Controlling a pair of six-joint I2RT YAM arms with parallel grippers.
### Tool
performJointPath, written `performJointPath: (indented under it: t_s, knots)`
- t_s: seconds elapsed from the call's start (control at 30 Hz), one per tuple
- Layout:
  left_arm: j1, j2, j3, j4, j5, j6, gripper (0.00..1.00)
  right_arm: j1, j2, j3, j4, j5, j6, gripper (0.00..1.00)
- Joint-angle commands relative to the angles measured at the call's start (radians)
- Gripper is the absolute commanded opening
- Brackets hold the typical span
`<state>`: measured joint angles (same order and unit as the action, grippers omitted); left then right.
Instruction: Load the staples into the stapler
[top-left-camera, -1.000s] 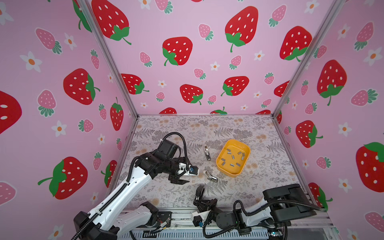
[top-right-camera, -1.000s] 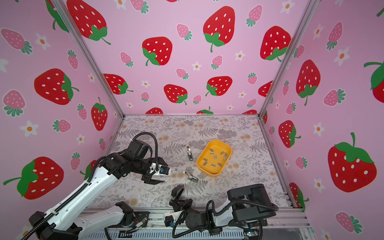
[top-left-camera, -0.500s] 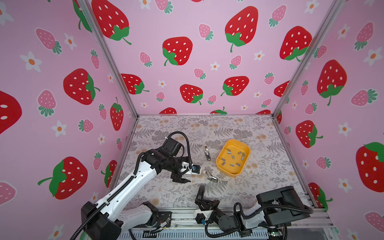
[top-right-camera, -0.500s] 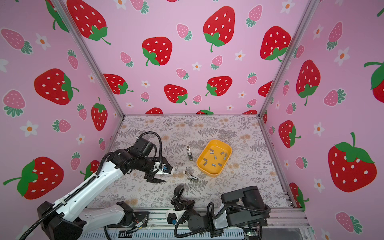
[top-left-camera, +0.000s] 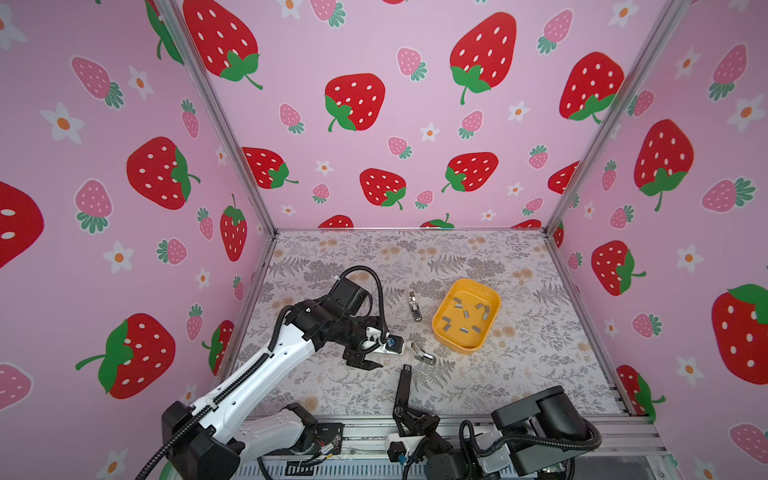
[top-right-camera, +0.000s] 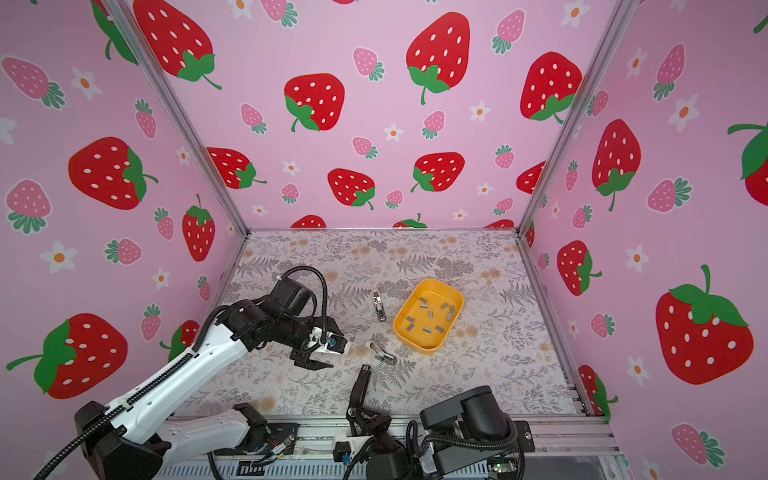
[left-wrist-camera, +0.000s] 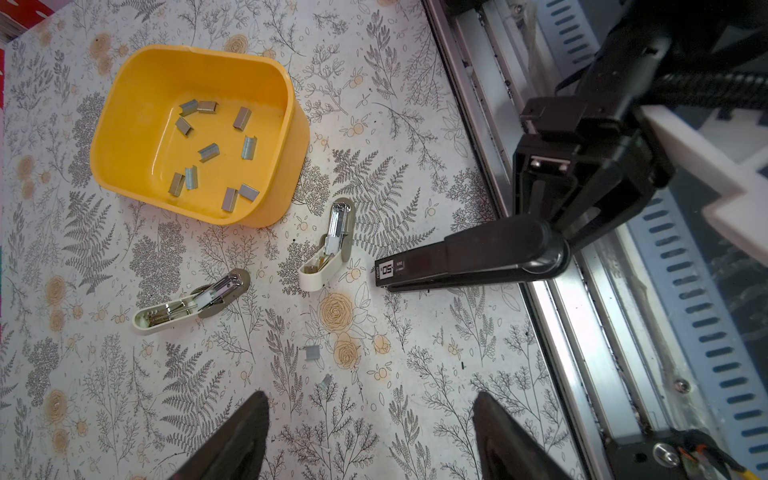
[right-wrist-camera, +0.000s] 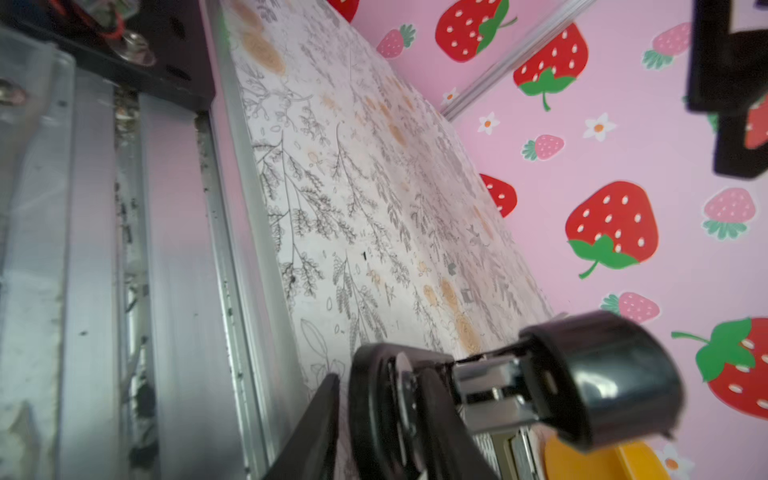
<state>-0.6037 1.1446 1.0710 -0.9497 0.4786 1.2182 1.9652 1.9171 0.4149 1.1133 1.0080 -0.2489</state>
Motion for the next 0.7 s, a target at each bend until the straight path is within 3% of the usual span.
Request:
performJointPath:
  t_s: [0.0,0.13,0.27,0.67]
  knots:
    - [-0.005,0.009,0.044,-0.034,0.014,0.027,0.79,-0.012,0.031,-0.044,-0.194,-0.062,0.157,0.51]
    - [-0.008,0.015,0.054,-0.037,0.018,0.029,0.78,-0.042,0.005,-0.055,-0.196,-0.043,0.211,0.58]
    - [-0.009,0.030,0.064,-0.044,0.002,0.044,0.78,-0.105,-0.055,-0.100,-0.196,-0.103,0.278,0.58]
    - [-0.050,0.085,0.076,-0.036,-0.001,0.055,0.77,-0.089,-0.259,-0.209,-0.197,-0.233,0.374,0.63]
